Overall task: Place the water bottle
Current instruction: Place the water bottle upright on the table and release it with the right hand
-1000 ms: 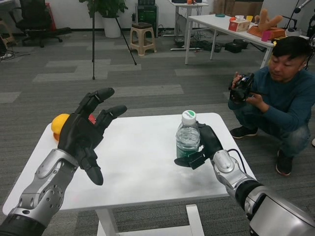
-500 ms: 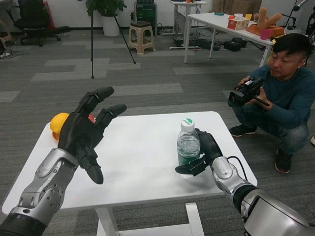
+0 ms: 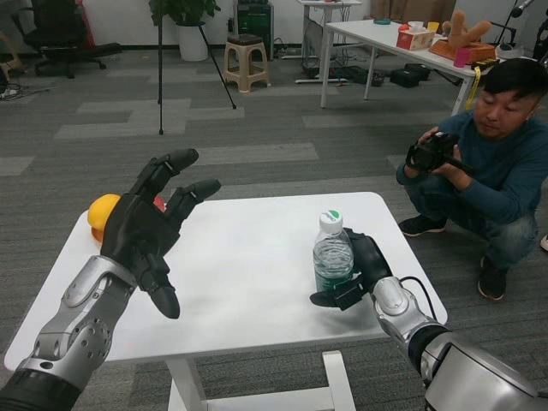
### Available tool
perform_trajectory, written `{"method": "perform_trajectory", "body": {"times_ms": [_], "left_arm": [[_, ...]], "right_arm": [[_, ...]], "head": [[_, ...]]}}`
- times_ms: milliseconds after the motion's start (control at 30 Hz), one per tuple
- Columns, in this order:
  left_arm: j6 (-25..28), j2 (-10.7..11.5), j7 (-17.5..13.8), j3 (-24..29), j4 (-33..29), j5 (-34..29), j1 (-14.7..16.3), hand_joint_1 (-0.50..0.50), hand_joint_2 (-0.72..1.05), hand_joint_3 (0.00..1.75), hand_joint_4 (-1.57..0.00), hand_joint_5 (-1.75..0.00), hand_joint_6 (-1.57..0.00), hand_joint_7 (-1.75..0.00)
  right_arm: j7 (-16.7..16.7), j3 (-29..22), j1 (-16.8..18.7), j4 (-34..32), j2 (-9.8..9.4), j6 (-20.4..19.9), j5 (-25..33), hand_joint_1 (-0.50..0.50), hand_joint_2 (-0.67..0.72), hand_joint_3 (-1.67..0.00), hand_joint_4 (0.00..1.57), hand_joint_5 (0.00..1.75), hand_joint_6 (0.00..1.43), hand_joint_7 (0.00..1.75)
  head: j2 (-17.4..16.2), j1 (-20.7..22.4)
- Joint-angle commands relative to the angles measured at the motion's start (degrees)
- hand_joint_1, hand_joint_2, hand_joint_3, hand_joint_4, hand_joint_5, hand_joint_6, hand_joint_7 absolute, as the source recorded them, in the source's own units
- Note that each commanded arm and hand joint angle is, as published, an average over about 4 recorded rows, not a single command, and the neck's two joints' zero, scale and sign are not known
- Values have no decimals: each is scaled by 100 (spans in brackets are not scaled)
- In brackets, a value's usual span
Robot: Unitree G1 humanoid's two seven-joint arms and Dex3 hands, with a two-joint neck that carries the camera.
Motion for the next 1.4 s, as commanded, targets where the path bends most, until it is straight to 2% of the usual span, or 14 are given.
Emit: {"method": "perform_trajectory", "body": {"times_ms": [33, 133, 500, 667, 733, 800, 867, 967, 1000, 1067, 1167, 1267, 1400], "left_arm": [[-39, -23, -33, 11, 29, -19, 44, -26, -46, 9, 0, -103, 0, -112], [-39, -23, -33, 11, 29, -19, 46, -26, -46, 9, 0, -103, 0, -112], [-39, -23, -33, 11, 29, -27, 55, -26, -46, 9, 0, -103, 0, -112], [-39, -23, -31, 11, 29, -19, 62, -27, -46, 9, 0, -103, 0, -112], [-39, -23, -29, 11, 29, -19, 64, -26, -46, 9, 0, -103, 0, -112], [-39, -23, -31, 11, 29, -19, 66, -26, -46, 9, 0, -103, 0, -112], [-39, -23, -33, 11, 29, -19, 71, -26, -46, 9, 0, -103, 0, -112], [-39, -23, -33, 11, 29, -19, 73, -27, -46, 9, 0, -103, 0, -112], [-39, -23, -33, 11, 29, -19, 73, -27, -46, 9, 0, -103, 0, -112], [-39, -23, -33, 11, 29, -19, 73, -27, -46, 4, 0, -103, 0, -112], [-39, -23, -31, 18, 29, -19, 82, -26, -46, 7, 0, -103, 0, -112], [-39, -23, -27, 20, 29, -19, 90, -26, -46, 9, 0, -103, 0, -112], [-39, -23, -33, 20, 29, -19, 90, -26, -46, 9, 0, -103, 0, -112]], "right_arm": [[-48, -66, 126, 57, 22, -44, 41, 42, 3, -79, 157, 126, 120, 154], [-45, -73, 155, 117, 33, -42, 39, 42, 3, -73, 157, 126, 120, 154], [-28, -49, 234, 242, 53, -36, 37, 42, 3, -77, 157, 126, 119, 154], [-4, -64, 331, 240, 53, -36, 37, 42, -5, -79, 157, 141, 119, 157], [3, -71, 348, 224, 53, -38, 37, 42, -8, -83, 157, 145, 115, 161], [7, -77, 359, 202, 53, -42, 37, 41, -13, -89, 157, 155, 102, 162], [14, -88, 370, 176, 53, -44, 37, 36, -19, -97, 151, 165, 83, 159], [36, -112, 392, 141, 53, -44, 32, 30, -26, -115, 115, 158, 51, 140], [43, -119, 401, 134, 53, -44, 30, 28, -27, -119, 99, 150, 41, 133], [67, -134, 419, 115, 49, -44, 32, 26, -29, -121, 83, 138, 34, 126], [122, -211, 467, 49, 38, -44, 30, 19, -24, -129, 59, 109, 24, 112], [150, -281, 500, 9, 36, -44, 28, 17, -19, -135, 47, 92, 21, 101], [170, -321, 513, -11, 36, -44, 28, 17, -13, -135, 41, 82, 19, 98]], "head": [[-10, -5], [-13, -5], [-28, -12], [-54, -19], [-55, -18], [-55, -17], [-53, -16], [-54, -14], [-55, -14], [-54, -11], [-54, -12], [-51, -11], [-59, -10]]}}
